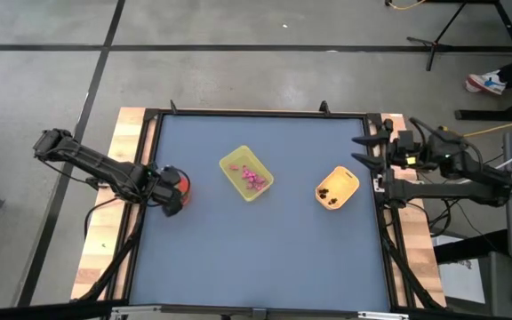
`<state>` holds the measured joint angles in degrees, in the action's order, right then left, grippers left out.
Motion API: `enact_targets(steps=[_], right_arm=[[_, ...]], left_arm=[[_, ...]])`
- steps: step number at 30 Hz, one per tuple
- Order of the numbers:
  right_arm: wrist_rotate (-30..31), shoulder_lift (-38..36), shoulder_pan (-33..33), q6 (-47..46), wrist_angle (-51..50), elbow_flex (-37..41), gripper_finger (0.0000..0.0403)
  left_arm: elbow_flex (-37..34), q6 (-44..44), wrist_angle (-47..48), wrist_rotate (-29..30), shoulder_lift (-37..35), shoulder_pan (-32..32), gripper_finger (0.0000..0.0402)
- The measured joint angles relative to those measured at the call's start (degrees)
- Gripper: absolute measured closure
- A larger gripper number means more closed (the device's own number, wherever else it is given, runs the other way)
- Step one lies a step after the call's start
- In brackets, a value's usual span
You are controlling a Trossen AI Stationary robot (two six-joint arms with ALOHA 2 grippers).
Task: Sort Halloween decoration
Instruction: Put the green skeleton toy into the orange bin, then return to Home Position
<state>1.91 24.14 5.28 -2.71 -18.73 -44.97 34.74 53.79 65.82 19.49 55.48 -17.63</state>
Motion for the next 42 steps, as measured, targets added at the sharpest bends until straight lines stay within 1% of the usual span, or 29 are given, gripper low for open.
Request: enact_targets(steps=[4, 8, 12, 14, 16, 18, 21, 24, 26, 31, 36, 39, 42], right_arm=[[0.0, -1.3, 0.0, 0.0, -3.0, 0.0, 0.0189], [0.0, -1.6, 0.0, 0.0, -6.0, 0.0, 0.0189], [0.0, -1.6, 0.0, 0.2, -7.9, 0.0, 0.0191], [0.0, -1.6, 0.0, 0.8, -8.6, 0.0, 0.0201], [0.0, -1.6, 0.0, 1.8, -9.7, 0.0, 0.0222], [0.0, -1.6, 0.0, 2.8, -11.3, 0.0, 0.0254], [0.0, -1.7, 0.0, 3.2, -13.6, 0.1, 0.0313], [0.0, -2.1, 0.0, 3.2, -13.9, 1.4, 0.0377], [0.0, -3.2, 0.0, 3.2, -14.0, 3.3, 0.0395], [0.0, -7.2, 0.0, 1.2, -9.2, 9.6, 0.0378], [0.0, -12.0, 0.0, 0.5, -4.9, 15.5, 0.0399], [0.0, -14.9, 0.0, -1.1, -3.4, 18.7, 0.0395], [1.3, -17.8, 0.0, -2.8, -3.1, 21.7, 0.0397]], left_arm=[[0.0, 4.4, 0.1, -0.1, 0.0, 0.0, 0.0299], [0.0, 4.6, -0.4, -0.6, 0.0, 0.0, 0.0266], [0.3, 4.6, -0.4, -2.4, 0.0, 0.0, 0.0258], [0.7, 4.6, -0.5, -2.7, 0.0, 0.0, 0.0258], [0.9, 4.6, -0.5, -2.7, 0.0, 0.0, 0.0259], [0.9, 4.6, -0.5, -2.5, 0.0, 0.0, 0.0259], [0.9, 4.6, -0.5, -2.5, 0.0, 0.0, 0.0259], [0.9, 4.6, -0.5, -2.5, 0.0, 0.0, 0.0259], [0.9, 4.6, -0.5, -2.5, 0.0, 0.0, 0.0259], [1.0, 4.6, -1.0, -2.5, 0.0, 0.0, 0.0259], [1.0, 4.6, -1.6, -2.5, 0.0, 0.0, 0.026], [1.0, 4.6, -2.5, -2.5, 0.0, 0.0, 0.026], [1.0, 4.6, -2.7, -2.5, 0.0, 0.0, 0.026]])
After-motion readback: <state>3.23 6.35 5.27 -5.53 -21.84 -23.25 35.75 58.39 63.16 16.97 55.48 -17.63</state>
